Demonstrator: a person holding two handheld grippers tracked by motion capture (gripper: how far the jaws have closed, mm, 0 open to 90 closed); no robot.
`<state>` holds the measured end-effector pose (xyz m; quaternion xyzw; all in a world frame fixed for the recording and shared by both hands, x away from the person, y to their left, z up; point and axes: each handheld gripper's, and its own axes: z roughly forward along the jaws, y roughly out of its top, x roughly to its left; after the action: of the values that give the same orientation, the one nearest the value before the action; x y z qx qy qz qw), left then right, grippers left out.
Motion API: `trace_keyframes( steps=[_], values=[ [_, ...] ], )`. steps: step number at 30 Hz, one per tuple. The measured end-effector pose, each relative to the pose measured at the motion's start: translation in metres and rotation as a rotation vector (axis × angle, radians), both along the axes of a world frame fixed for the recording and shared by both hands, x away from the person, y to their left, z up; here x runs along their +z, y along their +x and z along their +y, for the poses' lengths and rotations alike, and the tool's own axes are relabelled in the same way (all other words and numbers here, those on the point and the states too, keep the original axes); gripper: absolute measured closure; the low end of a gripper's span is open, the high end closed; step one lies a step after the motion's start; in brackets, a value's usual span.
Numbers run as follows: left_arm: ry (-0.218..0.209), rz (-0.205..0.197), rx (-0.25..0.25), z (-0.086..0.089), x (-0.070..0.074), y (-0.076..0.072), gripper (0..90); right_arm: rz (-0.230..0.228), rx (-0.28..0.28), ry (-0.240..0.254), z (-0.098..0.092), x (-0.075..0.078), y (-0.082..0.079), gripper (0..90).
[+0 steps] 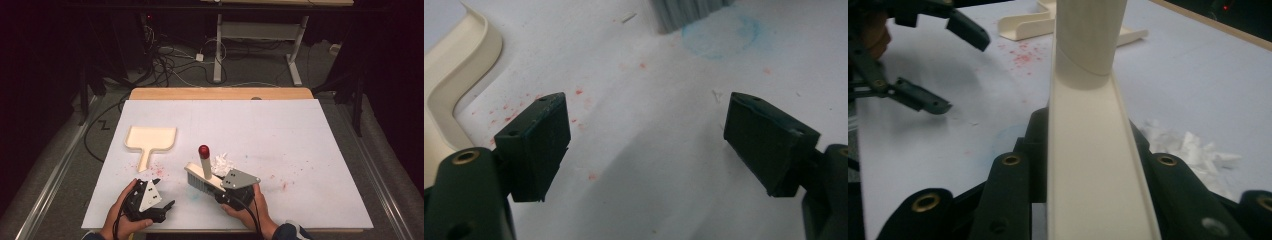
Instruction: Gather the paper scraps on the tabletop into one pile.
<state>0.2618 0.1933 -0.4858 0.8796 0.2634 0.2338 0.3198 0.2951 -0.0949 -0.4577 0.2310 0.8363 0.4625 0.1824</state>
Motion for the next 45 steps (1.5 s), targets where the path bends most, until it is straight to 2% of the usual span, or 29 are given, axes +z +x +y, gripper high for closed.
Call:
trace_keyframes(
  steps=[5, 7, 8, 12, 15, 20, 21, 22, 25, 28, 32, 37, 39, 41, 42, 45],
  values=[
    [0.004, 0.002, -0.012, -0.003, 0.000, -0.001, 17.5, 0.028, -0.071, 0.017, -0.011, 0.002, 0.012, 68.1],
    [0.004, 0.000, -0.014, -0.004, 0.000, -0.001, 17.5, 0.004, -0.076, 0.008, -0.012, 0.005, 0.011, 68.2],
    [0.003, 0.000, -0.014, -0.004, 0.000, -0.001, 17.6, 0.008, -0.058, 0.024, -0.014, 0.009, 0.010, 68.2],
    [0.003, 0.001, -0.013, -0.003, 0.000, -0.001, 17.5, -0.007, -0.031, 0.031, -0.018, 0.018, 0.005, 68.2],
    [0.002, 0.000, -0.013, -0.002, 0.000, -0.001, 17.5, -0.002, 0.002, 0.058, -0.029, 0.031, 0.000, 68.1],
    [-0.001, -0.002, -0.008, -0.002, 0.000, -0.001, 17.5, -0.001, 0.049, 0.055, -0.059, 0.055, -0.010, 68.1],
    [0.000, -0.003, -0.008, -0.002, 0.000, -0.001, 17.5, -0.006, 0.043, 0.055, -0.075, 0.062, -0.014, 68.1],
    [0.001, -0.004, -0.008, -0.002, 0.001, -0.001, 17.5, -0.006, 0.043, 0.055, -0.075, 0.062, -0.014, 68.1],
    [0.003, -0.010, -0.003, -0.002, 0.001, -0.001, 17.5, -0.005, 0.051, 0.015, -0.102, 0.067, -0.020, 68.1],
    [0.012, -0.019, 0.000, -0.003, 0.001, -0.002, 17.5, -0.002, 0.031, -0.032, -0.127, 0.067, -0.026, 68.1],
    [0.021, -0.023, 0.003, -0.005, 0.001, -0.001, 17.5, 0.036, 0.007, -0.041, -0.156, 0.062, -0.031, 68.1],
    [0.026, -0.024, 0.001, -0.006, 0.001, -0.001, 17.5, 0.086, -0.007, -0.046, -0.182, 0.059, -0.036, 68.1],
    [0.029, -0.024, 0.001, -0.006, 0.001, -0.001, 17.5, 0.121, 0.010, -0.051, -0.190, 0.058, -0.035, 68.1],
    [0.030, -0.022, -0.002, -0.007, 0.001, -0.001, 17.5, 0.155, 0.003, -0.054, -0.195, 0.056, -0.032, 68.1],
    [0.034, -0.023, -0.003, -0.007, 0.001, -0.001, 17.5, 0.181, 0.005, -0.060, -0.196, 0.055, -0.029, 68.1],
    [0.037, -0.022, 0.001, -0.008, 0.001, 0.000, 17.5, 0.216, -0.017, -0.096, -0.199, 0.051, -0.018, 68.1]
  ],
)
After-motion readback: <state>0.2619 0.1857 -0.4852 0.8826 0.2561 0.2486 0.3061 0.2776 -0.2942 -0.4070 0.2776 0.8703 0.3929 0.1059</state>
